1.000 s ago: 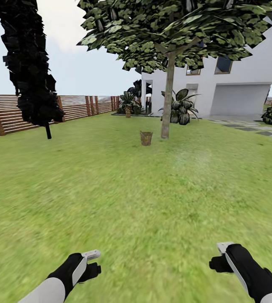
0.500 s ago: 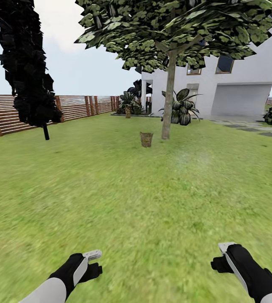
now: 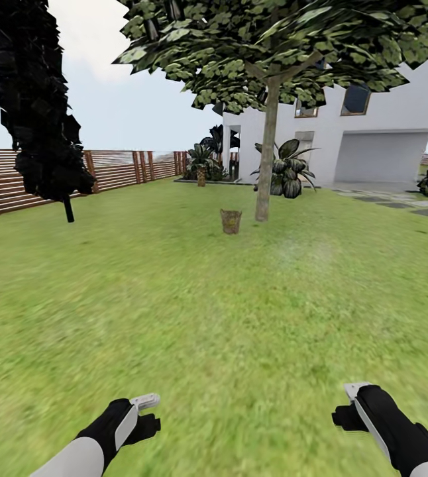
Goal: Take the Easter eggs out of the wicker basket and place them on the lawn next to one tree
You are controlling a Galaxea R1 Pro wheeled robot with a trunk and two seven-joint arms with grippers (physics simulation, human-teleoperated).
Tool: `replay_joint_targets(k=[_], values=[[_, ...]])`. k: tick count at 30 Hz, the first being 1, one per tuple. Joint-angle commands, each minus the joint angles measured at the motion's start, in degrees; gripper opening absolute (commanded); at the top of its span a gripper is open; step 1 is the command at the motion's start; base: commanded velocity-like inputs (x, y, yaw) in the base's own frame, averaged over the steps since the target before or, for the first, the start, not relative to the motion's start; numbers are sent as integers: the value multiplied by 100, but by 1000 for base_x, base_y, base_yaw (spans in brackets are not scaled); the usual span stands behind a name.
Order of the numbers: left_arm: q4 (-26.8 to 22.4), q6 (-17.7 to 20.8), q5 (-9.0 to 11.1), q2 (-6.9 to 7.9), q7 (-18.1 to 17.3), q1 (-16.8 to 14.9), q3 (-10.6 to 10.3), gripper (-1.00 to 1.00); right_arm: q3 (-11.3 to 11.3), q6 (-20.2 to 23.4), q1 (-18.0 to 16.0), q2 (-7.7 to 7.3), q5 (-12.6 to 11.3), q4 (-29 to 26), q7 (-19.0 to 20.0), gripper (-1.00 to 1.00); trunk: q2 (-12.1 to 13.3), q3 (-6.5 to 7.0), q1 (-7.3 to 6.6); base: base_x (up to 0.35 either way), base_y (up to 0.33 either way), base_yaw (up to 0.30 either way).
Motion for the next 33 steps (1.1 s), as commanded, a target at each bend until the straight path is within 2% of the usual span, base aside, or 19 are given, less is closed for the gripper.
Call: replay_joint_targets(k=[1,24,33], values=[[-13,31,3,-5,21,-2,27,100,19,24,-3,-7,1,-2,19,100,-3,-7,4,343,0,0],[5,31,4,3,21,-2,27,100,25,20,-5,-9,-7,2,23,100,-3,-7,4,343,0,0],[5,31,4,-6,21,-2,27,100,35,19,-3,1,0,9,23,100,-3,-7,4,343,0,-234]])
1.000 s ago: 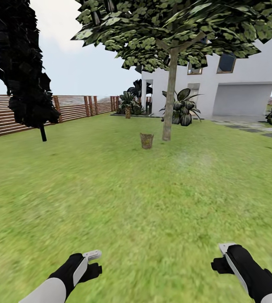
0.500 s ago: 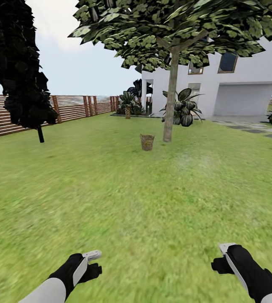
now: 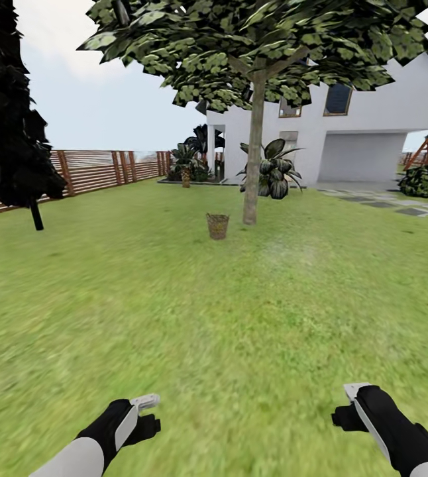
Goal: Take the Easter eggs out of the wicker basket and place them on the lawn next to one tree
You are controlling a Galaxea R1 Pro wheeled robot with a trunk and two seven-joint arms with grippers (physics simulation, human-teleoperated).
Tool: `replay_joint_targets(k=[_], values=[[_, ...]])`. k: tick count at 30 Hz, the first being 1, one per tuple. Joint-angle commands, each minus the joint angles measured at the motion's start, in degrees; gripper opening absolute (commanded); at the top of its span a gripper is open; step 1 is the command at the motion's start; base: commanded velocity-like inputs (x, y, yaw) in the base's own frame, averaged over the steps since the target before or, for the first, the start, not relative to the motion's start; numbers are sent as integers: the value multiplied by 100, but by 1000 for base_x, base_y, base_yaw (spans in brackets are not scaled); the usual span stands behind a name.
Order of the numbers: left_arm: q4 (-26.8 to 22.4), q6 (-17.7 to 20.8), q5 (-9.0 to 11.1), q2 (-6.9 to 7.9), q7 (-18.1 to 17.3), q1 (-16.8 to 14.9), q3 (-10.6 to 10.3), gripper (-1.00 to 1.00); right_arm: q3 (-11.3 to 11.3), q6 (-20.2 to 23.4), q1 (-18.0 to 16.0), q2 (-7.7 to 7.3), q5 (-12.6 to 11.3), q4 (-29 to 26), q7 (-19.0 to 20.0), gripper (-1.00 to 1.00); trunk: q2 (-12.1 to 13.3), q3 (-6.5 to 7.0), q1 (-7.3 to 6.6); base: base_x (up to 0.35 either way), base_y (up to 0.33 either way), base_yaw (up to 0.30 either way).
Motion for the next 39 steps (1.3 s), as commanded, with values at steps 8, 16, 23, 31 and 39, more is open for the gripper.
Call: replay_joint_targets(k=[8,16,23,31,39], values=[[-15,33,3,-4,21,-1,27,100,29,22,-5,-5,2,-3,15,100,-3,-7,4,343,0,-128],[-28,33,3,26,21,-1,34,100,26,22,-5,-5,4,-3,14,100,-3,-7,4,343,0,-3],[-25,33,3,24,21,-1,36,100,16,15,-5,-7,3,-3,12,100,-3,-7,4,343,0,0],[-23,33,3,18,21,-1,36,100,-132,22,-7,-14,4,-3,13,100,-3,-7,4,343,0,0],[-23,33,3,5,21,-1,36,100,-123,22,-5,-9,4,-3,10,100,-3,-7,4,343,0,0]])
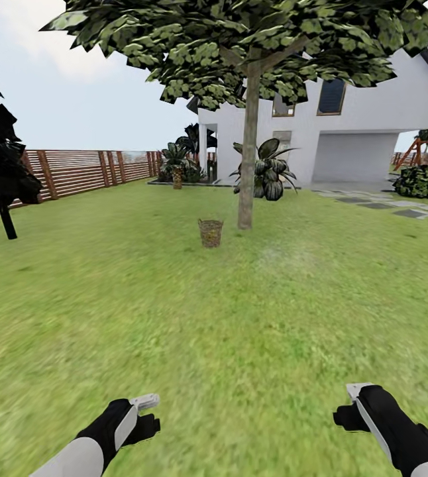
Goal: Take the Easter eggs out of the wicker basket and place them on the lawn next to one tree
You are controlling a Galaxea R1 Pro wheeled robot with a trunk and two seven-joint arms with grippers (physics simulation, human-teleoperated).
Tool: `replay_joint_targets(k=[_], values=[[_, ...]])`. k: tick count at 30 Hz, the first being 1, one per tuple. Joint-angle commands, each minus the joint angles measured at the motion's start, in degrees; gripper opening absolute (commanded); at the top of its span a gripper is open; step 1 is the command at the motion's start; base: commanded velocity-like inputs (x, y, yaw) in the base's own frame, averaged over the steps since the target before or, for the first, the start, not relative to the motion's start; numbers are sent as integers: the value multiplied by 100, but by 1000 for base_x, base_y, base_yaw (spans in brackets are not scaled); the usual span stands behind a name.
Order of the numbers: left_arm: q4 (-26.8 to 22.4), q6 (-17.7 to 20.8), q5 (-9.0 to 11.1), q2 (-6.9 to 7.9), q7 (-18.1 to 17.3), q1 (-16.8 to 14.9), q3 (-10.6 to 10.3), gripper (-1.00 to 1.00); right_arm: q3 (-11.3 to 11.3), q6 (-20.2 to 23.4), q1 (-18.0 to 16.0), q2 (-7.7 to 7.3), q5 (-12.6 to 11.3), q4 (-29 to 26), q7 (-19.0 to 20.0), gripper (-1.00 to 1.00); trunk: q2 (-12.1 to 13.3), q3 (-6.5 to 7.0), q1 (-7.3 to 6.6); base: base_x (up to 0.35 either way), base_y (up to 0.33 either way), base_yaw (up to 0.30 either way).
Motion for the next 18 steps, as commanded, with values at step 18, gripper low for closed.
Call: replay_joint_targets(k=[18], values=[[-4,32,3,-14,21,-2,27,100,19,23,-3,-1,9,-6,14,100,-3,-7,4,343,0,0]])
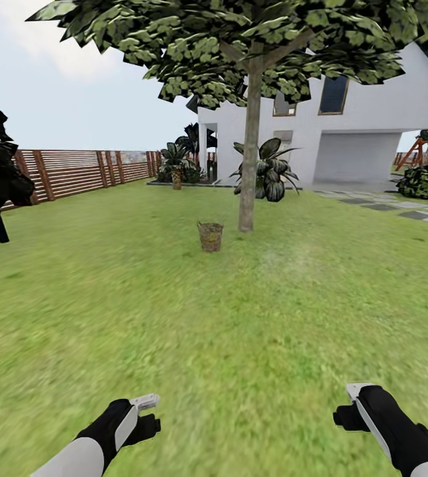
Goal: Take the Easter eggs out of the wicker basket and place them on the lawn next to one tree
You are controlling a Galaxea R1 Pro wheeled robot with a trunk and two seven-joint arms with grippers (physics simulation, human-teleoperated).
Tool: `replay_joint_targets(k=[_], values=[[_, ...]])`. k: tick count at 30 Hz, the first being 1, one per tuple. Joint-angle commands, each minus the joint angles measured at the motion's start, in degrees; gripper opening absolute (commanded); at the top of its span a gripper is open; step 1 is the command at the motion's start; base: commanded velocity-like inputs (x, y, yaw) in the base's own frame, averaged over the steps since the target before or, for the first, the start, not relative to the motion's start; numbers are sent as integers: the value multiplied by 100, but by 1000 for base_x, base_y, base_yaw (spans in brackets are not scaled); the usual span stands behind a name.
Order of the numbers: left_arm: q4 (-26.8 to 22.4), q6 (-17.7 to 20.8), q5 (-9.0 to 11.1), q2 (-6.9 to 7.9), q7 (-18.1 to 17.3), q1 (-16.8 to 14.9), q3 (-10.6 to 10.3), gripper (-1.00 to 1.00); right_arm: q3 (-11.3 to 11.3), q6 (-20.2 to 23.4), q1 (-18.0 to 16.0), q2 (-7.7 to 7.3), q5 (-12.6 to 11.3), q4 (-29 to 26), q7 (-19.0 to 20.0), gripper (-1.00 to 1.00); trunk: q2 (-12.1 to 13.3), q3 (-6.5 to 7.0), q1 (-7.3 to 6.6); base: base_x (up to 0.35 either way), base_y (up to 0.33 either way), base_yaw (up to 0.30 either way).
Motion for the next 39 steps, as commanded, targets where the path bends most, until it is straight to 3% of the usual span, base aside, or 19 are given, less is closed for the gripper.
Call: replay_joint_targets(k=[1,39], values=[[-13,32,3,-5,21,-2,27,100,14,23,-3,-6,2,-6,20,100,-3,-7,4,343,0,0],[-13,15,3,-5,21,-2,26,100,14,-7,-3,-4,-5,134,16,100,-3,-7,4,343,0,0]])
